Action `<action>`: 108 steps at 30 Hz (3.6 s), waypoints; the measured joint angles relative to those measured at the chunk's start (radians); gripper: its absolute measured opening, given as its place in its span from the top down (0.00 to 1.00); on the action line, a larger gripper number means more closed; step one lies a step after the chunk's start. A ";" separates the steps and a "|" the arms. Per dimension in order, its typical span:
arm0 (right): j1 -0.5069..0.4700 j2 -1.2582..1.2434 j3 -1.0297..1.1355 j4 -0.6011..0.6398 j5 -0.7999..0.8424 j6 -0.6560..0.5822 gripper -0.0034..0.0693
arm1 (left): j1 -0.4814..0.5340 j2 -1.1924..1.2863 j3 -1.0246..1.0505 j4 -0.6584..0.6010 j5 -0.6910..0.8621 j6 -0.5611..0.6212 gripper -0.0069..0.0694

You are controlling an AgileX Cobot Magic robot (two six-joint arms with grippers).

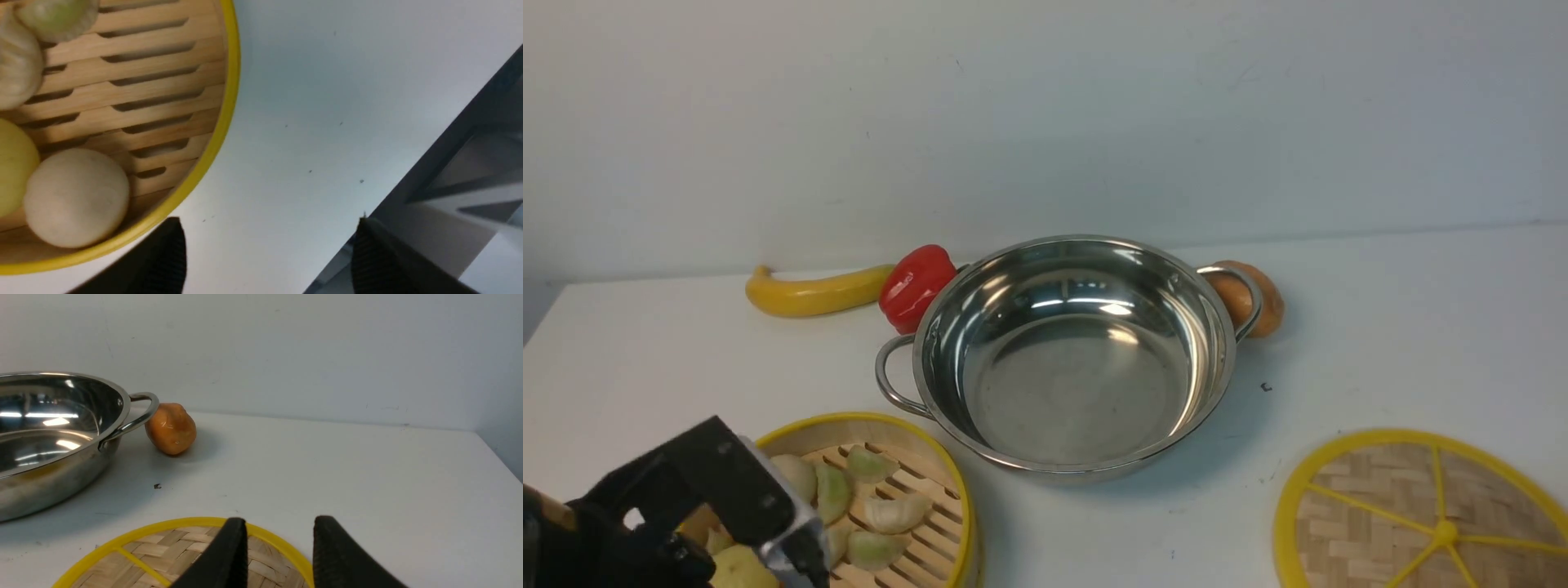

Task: Place the steamer in the pot on the white table, and put the lid on the steamer.
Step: 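Grasp the rim of the steamer basket holding the buns with the left gripper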

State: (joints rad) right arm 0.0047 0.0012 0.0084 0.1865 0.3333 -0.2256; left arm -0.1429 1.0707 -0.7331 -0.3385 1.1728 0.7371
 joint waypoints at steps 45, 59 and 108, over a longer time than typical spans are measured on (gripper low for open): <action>0.000 0.000 0.000 0.001 -0.001 0.000 0.61 | -0.330 0.289 -0.118 0.338 -0.267 0.023 0.29; 0.000 0.000 0.000 0.000 -0.001 0.000 0.61 | -0.330 0.293 -0.141 0.183 -0.116 0.055 0.30; 0.000 0.000 0.000 -0.001 -0.002 0.000 0.61 | -0.449 0.550 -0.121 0.246 -0.264 -0.080 0.30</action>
State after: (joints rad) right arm 0.0047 0.0012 0.0086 0.1858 0.3315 -0.2256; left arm -0.5923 1.6209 -0.8537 -0.0923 0.9091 0.6571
